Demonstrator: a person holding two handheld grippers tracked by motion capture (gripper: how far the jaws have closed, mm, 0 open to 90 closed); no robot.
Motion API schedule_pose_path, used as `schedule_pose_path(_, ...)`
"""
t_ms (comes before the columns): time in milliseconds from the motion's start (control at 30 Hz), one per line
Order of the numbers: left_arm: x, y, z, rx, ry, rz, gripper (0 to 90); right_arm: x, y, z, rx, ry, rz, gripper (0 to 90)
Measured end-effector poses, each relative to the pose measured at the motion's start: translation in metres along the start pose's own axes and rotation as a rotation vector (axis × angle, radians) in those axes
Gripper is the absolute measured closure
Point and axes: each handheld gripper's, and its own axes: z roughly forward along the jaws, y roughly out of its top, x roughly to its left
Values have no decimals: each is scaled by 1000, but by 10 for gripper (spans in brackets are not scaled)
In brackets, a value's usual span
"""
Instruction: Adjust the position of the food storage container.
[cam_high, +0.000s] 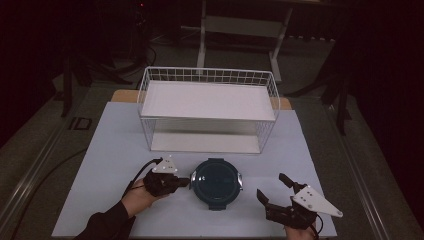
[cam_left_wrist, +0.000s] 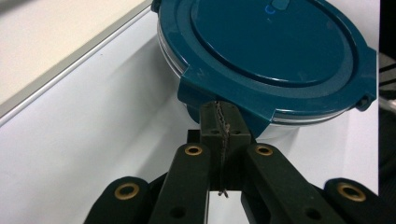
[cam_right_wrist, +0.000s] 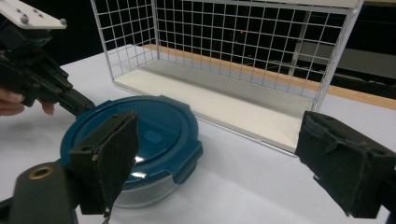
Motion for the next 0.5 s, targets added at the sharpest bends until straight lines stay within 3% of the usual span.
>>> schedule_pose_path(200, -4, 4, 6, 1, -13, 21, 898, 1, 0, 2, 4, 10, -3, 130)
schedule_pose_path(500, -4, 10, 14, -5, -22, 19, 898, 2, 0, 3, 11, 16, 0, 130)
